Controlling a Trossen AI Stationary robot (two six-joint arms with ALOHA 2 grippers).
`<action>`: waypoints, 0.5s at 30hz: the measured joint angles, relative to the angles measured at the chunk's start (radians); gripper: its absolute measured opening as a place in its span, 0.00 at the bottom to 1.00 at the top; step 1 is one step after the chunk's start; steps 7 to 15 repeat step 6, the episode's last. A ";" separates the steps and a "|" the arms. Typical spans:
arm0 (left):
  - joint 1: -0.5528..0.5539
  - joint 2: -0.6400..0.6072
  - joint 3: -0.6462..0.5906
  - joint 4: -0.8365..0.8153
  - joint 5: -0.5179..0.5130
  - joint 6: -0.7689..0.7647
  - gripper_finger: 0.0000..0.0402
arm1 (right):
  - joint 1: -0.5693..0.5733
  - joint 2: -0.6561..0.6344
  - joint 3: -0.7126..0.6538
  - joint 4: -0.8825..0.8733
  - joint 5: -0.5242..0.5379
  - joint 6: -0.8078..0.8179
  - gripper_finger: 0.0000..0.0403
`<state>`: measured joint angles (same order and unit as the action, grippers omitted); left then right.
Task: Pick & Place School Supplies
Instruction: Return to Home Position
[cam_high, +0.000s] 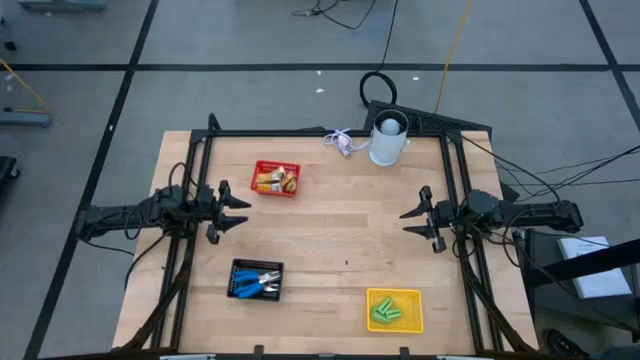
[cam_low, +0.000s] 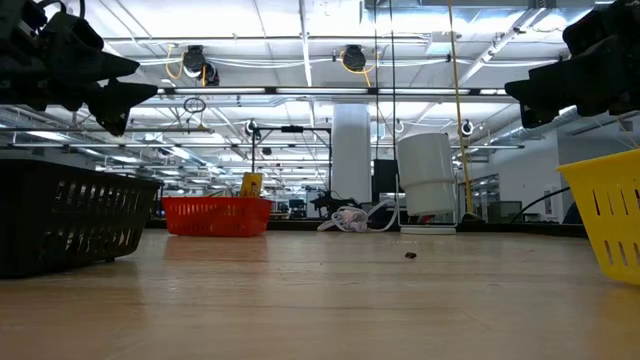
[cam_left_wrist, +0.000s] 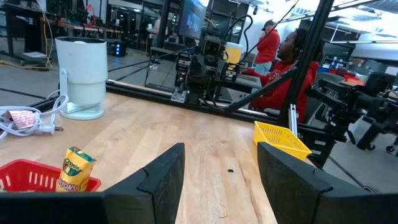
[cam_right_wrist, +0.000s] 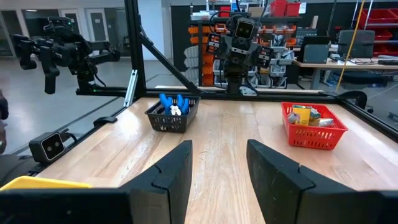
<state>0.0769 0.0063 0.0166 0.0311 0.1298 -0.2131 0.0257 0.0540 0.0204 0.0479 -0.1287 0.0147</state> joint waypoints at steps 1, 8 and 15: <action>0.000 0.000 0.000 0.000 0.000 0.000 0.51 | 0.000 0.000 0.000 0.000 0.000 0.000 0.36; 0.000 0.000 0.000 0.000 0.000 0.000 0.51 | 0.000 0.000 0.000 0.000 0.000 0.000 0.36; 0.000 0.000 0.000 0.000 0.000 0.000 0.51 | 0.000 0.000 0.000 0.000 0.000 0.000 0.36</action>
